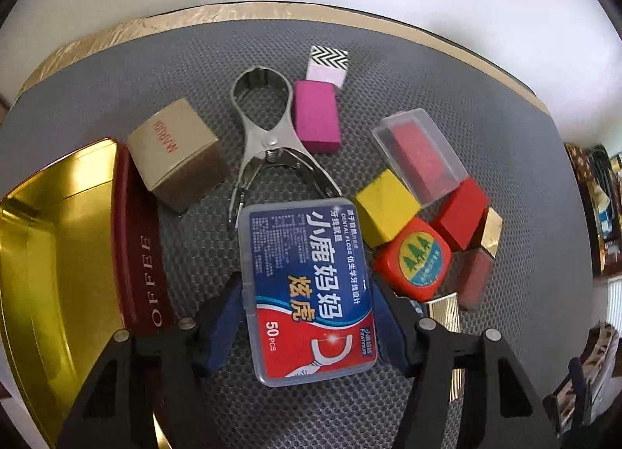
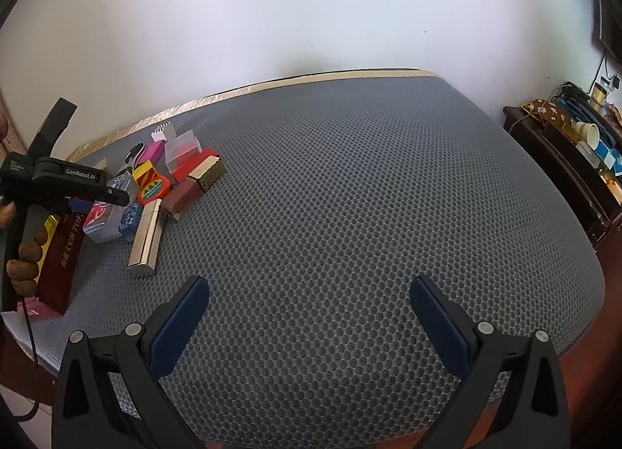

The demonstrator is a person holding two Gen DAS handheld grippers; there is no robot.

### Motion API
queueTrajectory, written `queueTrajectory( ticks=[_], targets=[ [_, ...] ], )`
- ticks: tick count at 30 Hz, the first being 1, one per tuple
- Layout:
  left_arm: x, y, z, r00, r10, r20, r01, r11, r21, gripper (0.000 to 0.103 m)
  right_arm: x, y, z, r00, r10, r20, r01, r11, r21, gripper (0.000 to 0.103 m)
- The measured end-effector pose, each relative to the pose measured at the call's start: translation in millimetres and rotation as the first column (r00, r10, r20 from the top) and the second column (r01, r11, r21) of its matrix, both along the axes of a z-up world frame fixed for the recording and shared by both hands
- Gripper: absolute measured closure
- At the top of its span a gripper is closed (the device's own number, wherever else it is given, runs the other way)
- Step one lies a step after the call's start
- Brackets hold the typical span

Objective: Organize rigid objects
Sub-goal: 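Grasp the blue-and-red floss pick box with the left gripper, then carry the floss box into the gold tray with the left gripper while the right gripper grasps the silver lighter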

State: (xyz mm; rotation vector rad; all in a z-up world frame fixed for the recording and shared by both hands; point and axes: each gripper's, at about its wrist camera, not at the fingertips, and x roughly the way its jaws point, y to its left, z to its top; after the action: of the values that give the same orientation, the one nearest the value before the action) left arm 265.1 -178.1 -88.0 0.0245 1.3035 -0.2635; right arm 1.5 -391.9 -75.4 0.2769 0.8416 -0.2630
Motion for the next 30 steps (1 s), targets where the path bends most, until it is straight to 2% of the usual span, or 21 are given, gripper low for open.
queueTrajectory(
  ticks=[3,8,11,14,18,19,20,22,25,30],
  targets=[
    [-6.5,2.6,7.9,1.000,-0.007,0.004,0.007,0.999,-0.045,0.039,-0.2,0.1,2.3,1.000,0.005,0.005,-0.005,1.000,-0.001,0.000],
    [-26.5,13.5,50.9,0.995,-0.039,0.094,0.048,0.993,-0.103,0.039,8.8,7.9,11.5,0.998,0.064,0.015,-0.063,0.998,-0.010,0.000],
    [-40.9,23.4,72.0,0.992,-0.033,0.118,0.048,0.991,-0.126,0.039,22.2,22.1,14.8,0.992,0.124,0.008,-0.124,0.992,-0.001,0.000],
    [-60.0,36.8,89.8,0.992,-0.009,0.129,0.028,0.989,-0.142,0.039,39.8,45.4,16.0,0.980,0.198,0.004,-0.198,0.980,0.028,0.000],
    [-82.7,59.8,96.6,0.989,0.058,0.133,-0.036,0.986,-0.164,0.039,62.7,78.1,11.7,0.958,0.286,-0.017,-0.285,0.958,0.028,0.001],
    [-83.3,67.6,96.6,0.989,0.070,0.131,-0.048,0.985,-0.165,0.039,68.1,85.3,9.5,0.952,0.305,-0.025,-0.304,0.952,0.029,0.008],
    [-89.8,79.8,97.8,0.988,0.090,0.128,-0.068,0.983,-0.169,0.039,72.1,90.3,7.0,0.947,0.319,-0.033,-0.318,0.947,0.036,0.021],
    [-96.0,92.8,95.5,0.986,0.118,0.121,-0.096,0.980,-0.172,0.039,80.6,97.5,-0.7,0.940,0.334,-0.066,-0.331,0.942,0.055,0.035],
    [-98.1,111.2,90.0,0.981,0.152,0.120,-0.130,0.976,-0.177,0.039,89.3,103.2,-10.1,0.936,0.338,-0.099,-0.331,0.940,0.080,0.035],
    [-95.5,131.8,84.6,0.976,0.188,0.106,-0.166,0.968,-0.188,0.038,101.4,112.2,-18.8,0.930,0.335,-0.151,-0.331,0.942,0.051,0.035]
  ],
)
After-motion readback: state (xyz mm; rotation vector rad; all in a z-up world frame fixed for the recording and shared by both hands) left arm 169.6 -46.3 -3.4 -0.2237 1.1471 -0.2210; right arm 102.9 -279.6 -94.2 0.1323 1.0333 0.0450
